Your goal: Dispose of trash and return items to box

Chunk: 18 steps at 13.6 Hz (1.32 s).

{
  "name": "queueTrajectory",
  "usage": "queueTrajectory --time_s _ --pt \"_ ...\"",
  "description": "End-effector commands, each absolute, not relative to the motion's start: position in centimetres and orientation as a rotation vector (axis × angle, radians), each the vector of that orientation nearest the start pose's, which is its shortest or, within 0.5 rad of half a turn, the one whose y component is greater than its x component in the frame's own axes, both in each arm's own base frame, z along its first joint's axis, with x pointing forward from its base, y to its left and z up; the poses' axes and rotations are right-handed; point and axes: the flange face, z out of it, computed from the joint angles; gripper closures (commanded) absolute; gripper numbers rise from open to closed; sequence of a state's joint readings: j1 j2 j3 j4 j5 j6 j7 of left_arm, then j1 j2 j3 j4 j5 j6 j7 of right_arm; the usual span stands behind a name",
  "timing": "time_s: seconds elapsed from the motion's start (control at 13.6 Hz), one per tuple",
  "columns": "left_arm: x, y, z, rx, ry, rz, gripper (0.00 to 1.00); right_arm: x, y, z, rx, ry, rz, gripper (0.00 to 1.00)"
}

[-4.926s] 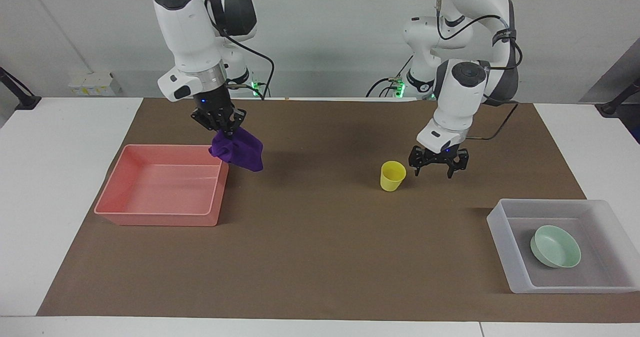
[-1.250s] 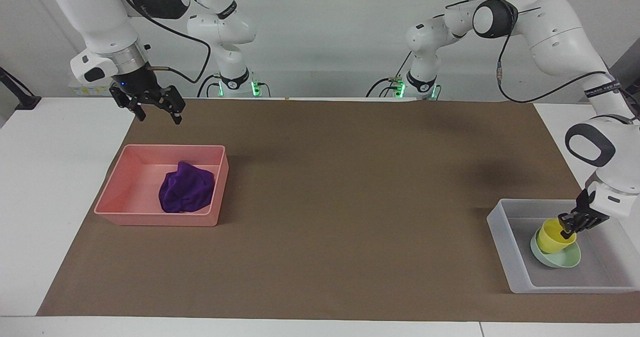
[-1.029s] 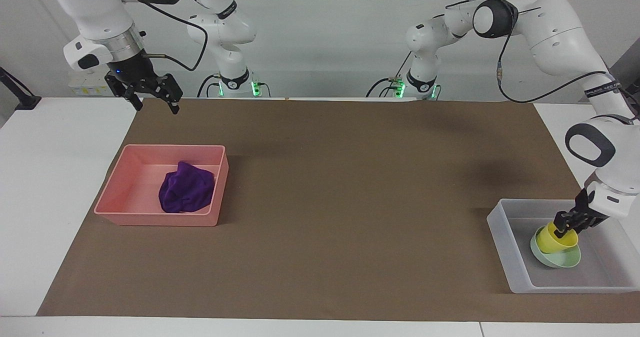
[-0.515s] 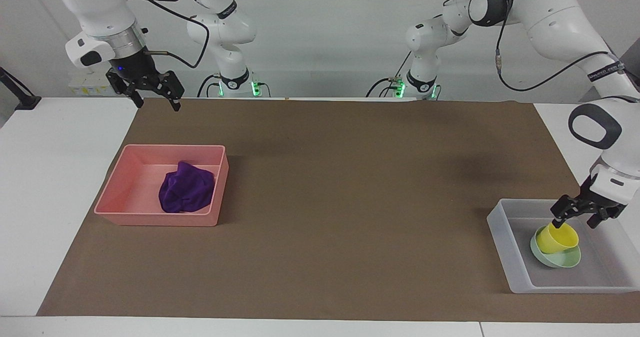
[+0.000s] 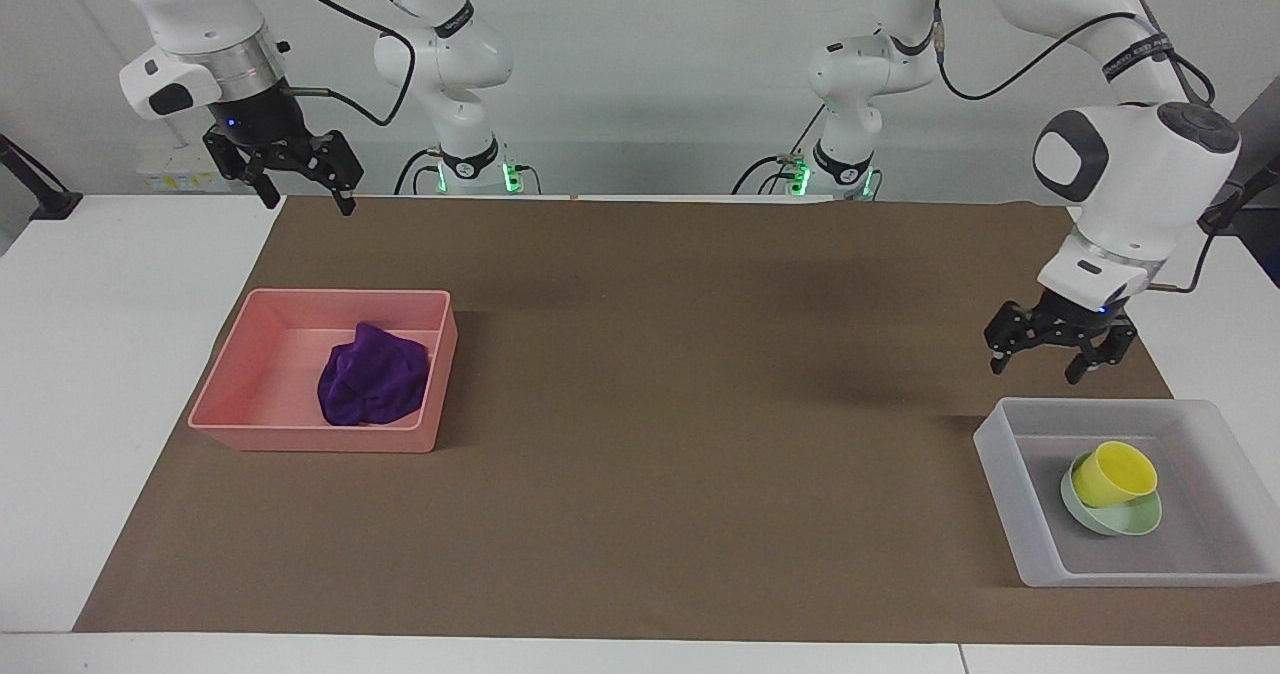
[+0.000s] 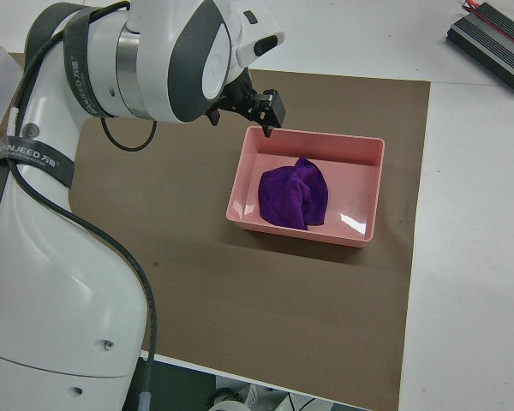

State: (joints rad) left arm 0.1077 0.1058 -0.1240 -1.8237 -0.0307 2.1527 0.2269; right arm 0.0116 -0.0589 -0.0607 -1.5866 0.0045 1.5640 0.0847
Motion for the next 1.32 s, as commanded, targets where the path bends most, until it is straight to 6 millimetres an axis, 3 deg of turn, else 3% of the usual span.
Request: queueTrajectory --time_s 0.0,0.37,0.51,0.66,1.25 --pt "57.9 -5.1 52.1 -3.140 0.315 -0.310 0.00 54.0 -2.9 64.7 -3.144 0.235 -0.032 0.00" --pt "55.6 -9.0 57.9 -3.146 0.375 -0.220 0.00 53.0 -2.6 63.6 -3.149 0.216 0.009 0.00" --pt "55.8 -9.0 61.0 -3.140 0.389 -0.203 0.00 53.0 -2.5 63.7 -3.148 0.213 0.007 0.00" --pt "56.6 -8.4 62.5 -3.128 0.382 -0.167 0.00 53.0 -2.5 63.7 -3.146 0.215 0.007 0.00" --pt "56.7 -8.4 62.9 -3.128 0.390 -0.121 0.00 53.2 -2.9 63.5 -3.175 0.208 -0.021 0.00"
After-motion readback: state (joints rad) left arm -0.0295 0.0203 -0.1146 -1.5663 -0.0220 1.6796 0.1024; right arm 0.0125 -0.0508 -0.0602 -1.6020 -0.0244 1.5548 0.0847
